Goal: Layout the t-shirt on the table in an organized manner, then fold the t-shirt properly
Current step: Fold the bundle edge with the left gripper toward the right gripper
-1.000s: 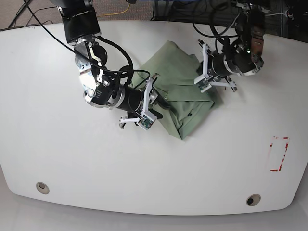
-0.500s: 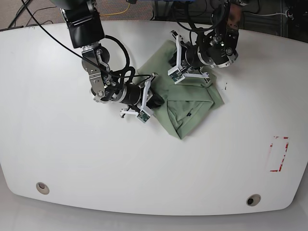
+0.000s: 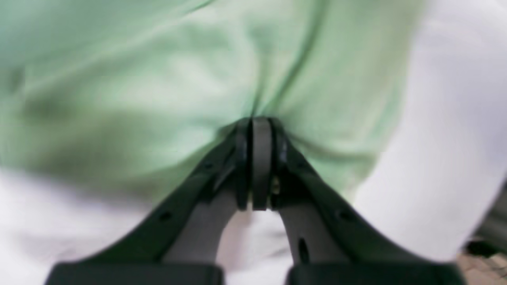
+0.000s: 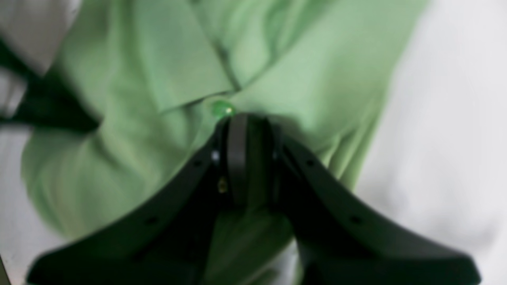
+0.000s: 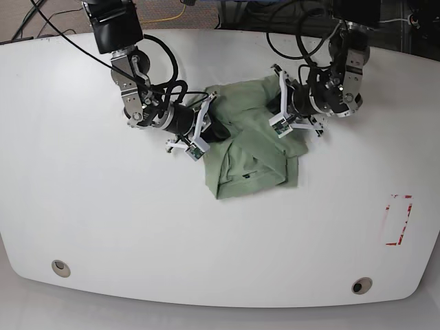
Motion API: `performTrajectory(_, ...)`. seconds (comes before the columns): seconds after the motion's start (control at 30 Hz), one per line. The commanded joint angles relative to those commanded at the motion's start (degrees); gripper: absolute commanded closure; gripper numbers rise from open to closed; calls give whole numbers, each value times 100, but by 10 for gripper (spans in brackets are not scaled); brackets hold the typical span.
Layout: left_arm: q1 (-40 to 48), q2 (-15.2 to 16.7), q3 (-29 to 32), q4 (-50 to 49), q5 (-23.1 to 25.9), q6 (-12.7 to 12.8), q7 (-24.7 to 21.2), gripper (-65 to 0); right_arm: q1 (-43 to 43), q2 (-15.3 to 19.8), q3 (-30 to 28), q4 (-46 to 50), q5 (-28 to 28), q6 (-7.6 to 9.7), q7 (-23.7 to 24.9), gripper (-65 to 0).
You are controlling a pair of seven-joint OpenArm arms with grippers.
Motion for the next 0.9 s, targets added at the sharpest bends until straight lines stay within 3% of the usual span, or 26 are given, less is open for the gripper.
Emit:
performTrajectory(0.27,9,-44,-782,44,-9,0,35,0,-105,-202,-9,527,-9,0,-264,-70)
performTrajectory(0.4,70,-53,-923,308,0,0,62,0,35,-185,0,791,-9,0,-519,-71)
performTrajectory(0.53,264,-53,-1064,844,0,0,396,0,334,-53,0,1178,9,0,-1073,-71)
performTrajectory(0.73,299,-18,-1055,1354,-9,0,747,0,545,0,0,1591,0,0,-1415,-73)
performTrajectory(0.9,431,193,-1055,1477,-18,0,818,0,589,-35,0,1829,0,0,-1723,-73)
